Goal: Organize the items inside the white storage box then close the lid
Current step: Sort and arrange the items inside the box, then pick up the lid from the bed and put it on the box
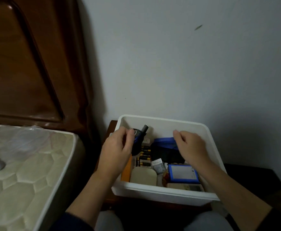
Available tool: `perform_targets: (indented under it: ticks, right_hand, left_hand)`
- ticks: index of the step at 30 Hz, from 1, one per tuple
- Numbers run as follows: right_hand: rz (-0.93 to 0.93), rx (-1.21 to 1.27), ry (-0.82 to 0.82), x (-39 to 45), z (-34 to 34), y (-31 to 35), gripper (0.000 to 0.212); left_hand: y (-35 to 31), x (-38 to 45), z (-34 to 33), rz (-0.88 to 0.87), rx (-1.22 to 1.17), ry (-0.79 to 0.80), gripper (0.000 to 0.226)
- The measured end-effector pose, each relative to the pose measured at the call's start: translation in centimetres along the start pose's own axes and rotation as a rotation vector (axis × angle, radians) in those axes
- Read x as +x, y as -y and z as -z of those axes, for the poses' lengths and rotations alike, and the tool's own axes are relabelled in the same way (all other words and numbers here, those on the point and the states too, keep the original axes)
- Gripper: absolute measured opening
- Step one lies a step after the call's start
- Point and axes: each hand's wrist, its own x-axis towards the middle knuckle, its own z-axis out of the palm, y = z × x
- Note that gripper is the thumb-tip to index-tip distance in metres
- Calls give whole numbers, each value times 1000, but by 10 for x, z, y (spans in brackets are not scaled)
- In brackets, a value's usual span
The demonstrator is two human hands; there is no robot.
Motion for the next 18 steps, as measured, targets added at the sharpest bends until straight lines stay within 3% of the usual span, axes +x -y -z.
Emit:
perform_targets:
  ticks: [2, 6, 18]
  right_hand:
    - [-10, 223, -53, -15, 13, 16, 55]
    - [40, 403, -76, -47, 27, 57, 47]
    - [395, 662, 347, -129, -36, 208, 10]
  left_hand:
    - [-7, -12, 20, -6, -8, -80, 23]
    - [-17, -38, 59, 3, 27, -207, 13]
    - [-32, -168, 217, 199, 377, -603, 8]
